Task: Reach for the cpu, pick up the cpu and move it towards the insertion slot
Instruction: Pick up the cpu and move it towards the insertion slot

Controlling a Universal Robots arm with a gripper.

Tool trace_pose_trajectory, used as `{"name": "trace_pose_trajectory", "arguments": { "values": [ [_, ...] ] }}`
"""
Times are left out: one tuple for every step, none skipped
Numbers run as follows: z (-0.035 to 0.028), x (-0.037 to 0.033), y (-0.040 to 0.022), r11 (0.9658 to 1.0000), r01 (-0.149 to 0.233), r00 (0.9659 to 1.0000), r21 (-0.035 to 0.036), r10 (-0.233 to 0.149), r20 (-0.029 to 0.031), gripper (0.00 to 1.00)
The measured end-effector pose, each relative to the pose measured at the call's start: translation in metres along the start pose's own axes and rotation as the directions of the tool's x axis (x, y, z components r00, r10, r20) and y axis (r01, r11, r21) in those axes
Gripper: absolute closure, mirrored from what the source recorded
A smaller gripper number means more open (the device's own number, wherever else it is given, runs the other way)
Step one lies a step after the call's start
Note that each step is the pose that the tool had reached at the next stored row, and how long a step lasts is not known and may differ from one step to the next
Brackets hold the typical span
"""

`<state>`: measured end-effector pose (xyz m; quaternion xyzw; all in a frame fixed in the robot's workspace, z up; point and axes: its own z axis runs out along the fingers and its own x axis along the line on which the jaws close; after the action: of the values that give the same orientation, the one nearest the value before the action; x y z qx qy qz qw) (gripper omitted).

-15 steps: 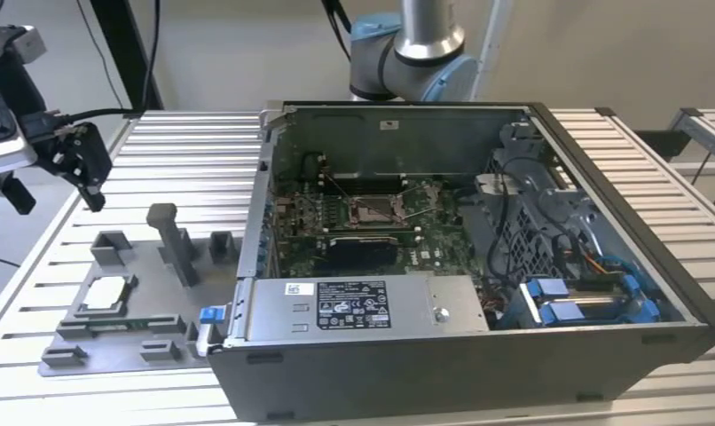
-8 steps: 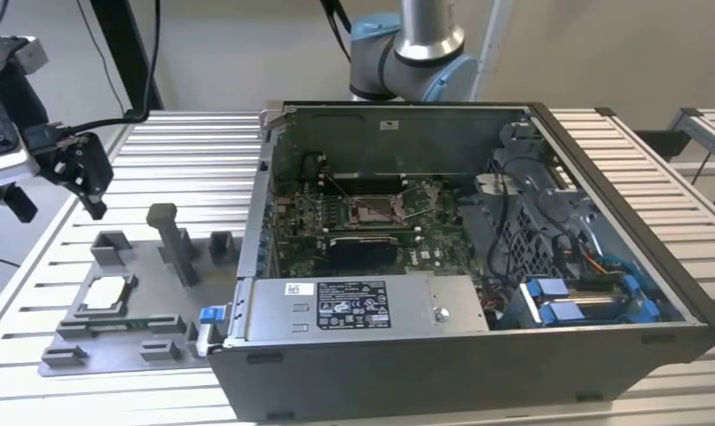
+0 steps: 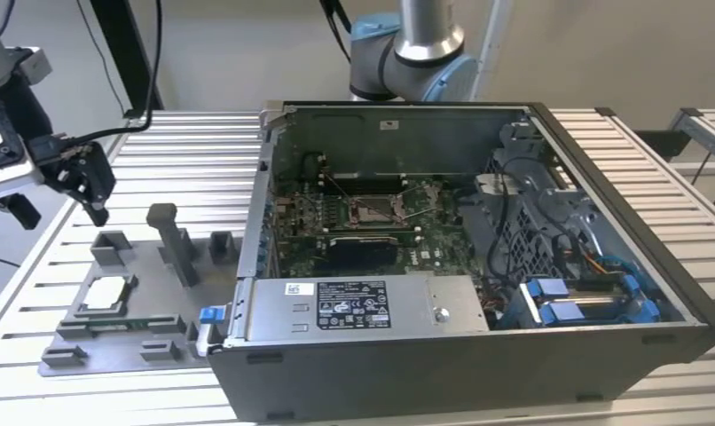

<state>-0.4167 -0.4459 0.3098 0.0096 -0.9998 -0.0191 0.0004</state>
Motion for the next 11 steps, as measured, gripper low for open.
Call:
{"name": "trace_pose_trajectory", "arguments": {
  "values": [
    [0.0015, 0.0000, -0.0001, 1.0000, 0.000, 1.0000, 0.0001, 0.000, -0.0001, 0.00],
    [0.0047, 0.0001, -0.0002, 1.0000, 0.000, 1.0000, 0.0000, 0.000, -0.0001, 0.00],
    [0.0064, 0.0002, -0.0002, 1.0000, 0.000, 1.0000, 0.0000, 0.000, 0.0001, 0.00],
    [0.0080, 0.0002, -0.0003, 1.0000, 0.000, 1.0000, -0.0001, 0.000, 0.0001, 0.00],
    [0.0094, 0.0003, -0.0004, 1.0000, 0.000, 1.0000, 0.0001, 0.000, -0.0001, 0.00],
    [0.0111, 0.0003, -0.0005, 1.0000, 0.000, 1.0000, 0.0000, 0.000, 0.0000, 0.00],
    [0.0124, 0.0005, -0.0006, 1.0000, 0.000, 1.0000, 0.0001, 0.000, -0.0002, 0.00],
    [0.0138, 0.0006, -0.0008, 1.0000, 0.000, 1.0000, 0.0000, 0.000, 0.0000, 0.00],
    [0.0152, 0.0007, -0.0011, 1.0000, 0.000, 1.0000, 0.0000, 0.000, 0.0000, 0.00],
    [0.0167, 0.0007, -0.0013, 1.0000, 0.000, 1.0000, 0.0000, 0.000, 0.0000, 0.00],
    [0.0181, 0.0008, -0.0015, 1.0000, 0.000, 1.0000, 0.0000, 0.000, 0.0001, 0.00]
  ]
}}
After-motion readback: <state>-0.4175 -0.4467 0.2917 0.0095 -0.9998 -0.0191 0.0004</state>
